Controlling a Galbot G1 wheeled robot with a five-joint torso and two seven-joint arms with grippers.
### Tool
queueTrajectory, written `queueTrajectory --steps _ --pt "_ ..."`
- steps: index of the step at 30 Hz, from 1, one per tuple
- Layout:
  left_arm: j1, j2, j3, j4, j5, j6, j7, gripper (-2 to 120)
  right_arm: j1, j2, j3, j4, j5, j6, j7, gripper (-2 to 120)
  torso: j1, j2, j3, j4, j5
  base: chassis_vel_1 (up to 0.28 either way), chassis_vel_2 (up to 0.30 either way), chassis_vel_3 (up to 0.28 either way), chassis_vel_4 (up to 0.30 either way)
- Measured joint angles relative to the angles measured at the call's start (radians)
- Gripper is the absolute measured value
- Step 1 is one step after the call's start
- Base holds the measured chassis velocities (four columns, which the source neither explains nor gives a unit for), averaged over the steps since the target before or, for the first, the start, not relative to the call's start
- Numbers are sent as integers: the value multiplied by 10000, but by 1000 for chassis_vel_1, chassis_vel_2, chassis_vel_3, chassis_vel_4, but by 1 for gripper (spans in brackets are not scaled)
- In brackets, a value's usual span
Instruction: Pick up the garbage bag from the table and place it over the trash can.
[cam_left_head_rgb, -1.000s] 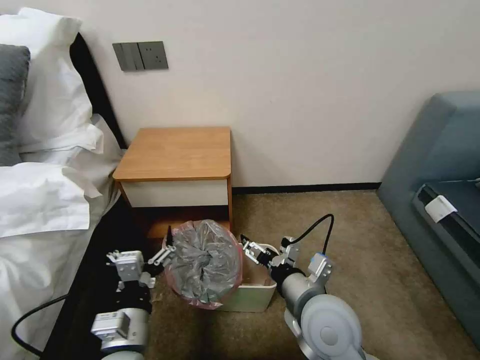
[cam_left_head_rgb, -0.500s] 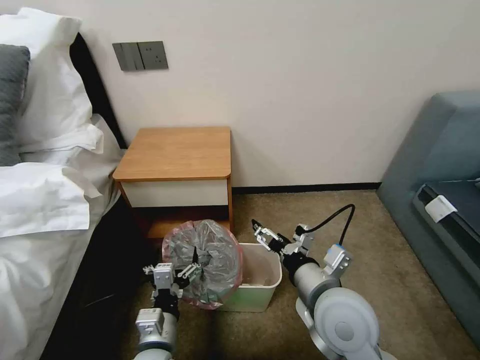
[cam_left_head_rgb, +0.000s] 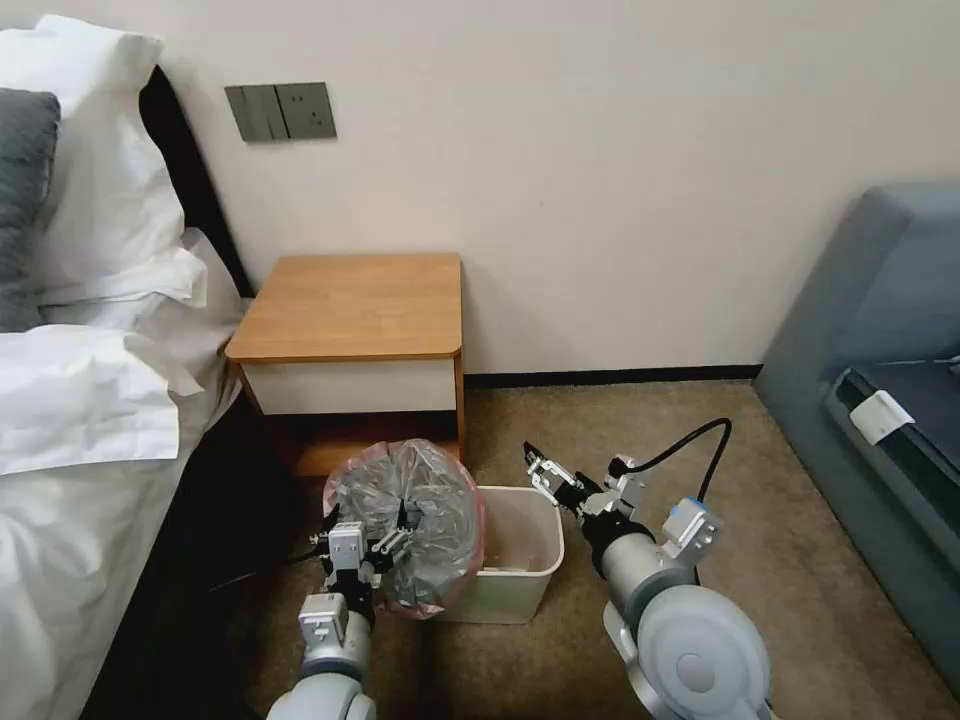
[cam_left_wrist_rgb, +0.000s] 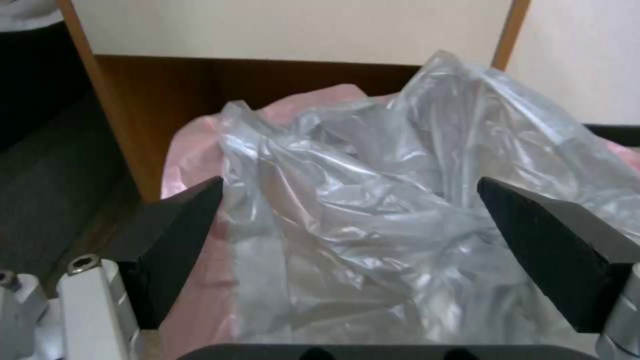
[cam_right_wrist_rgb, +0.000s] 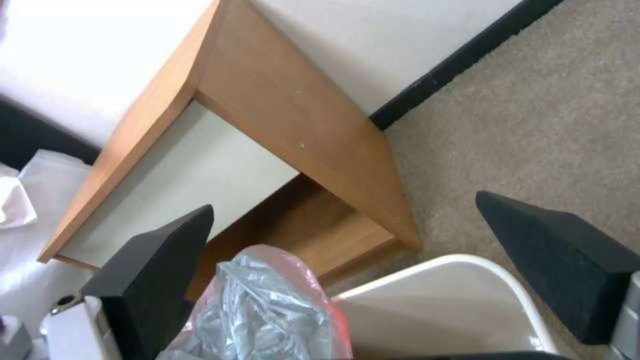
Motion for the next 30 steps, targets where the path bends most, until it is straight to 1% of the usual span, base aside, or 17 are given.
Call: queueTrajectory --steps 2,10,20,21,22,23,24,30 --pt "-132 42 -23 50 -85 175 -77 96 4 3 -20 -58 -9 12 0 100 0 0 0 0 0 0 0 0 0" --pt "-258 49 -45 203 -144 316 -153 92 86 -42 -6 -156 3 34 1 100 0 0 0 0 0 0 0 0 0" --pt "-225 81 -24 210 -243 519 -176 91 46 -9 -26 -136 5 50 0 100 0 0 0 0 0 0 0 0 0" --pt "-223 82 6 232 -255 529 -176 83 27 -1 -42 -120 -3 58 0 100 0 0 0 0 1 0 0 0 0" --pt "-225 76 28 262 -255 529 -176 79 17 0 -45 -112 -15 65 0 100 0 0 0 0 0 0 0 0 0" --pt "-225 76 28 262 -255 529 -176 79 17 0 -45 -112 -15 65 0 100 0 0 0 0 0 0 0 0 0" --pt "-229 60 52 289 -256 529 -176 76 7 0 -44 -101 -24 75 0 100 0 0 0 0 1 0 0 0 0" --pt "-269 13 142 412 -258 530 -178 79 -36 -16 18 -92 -30 111 0 100 0 0 0 0 1 0 0 0 0"
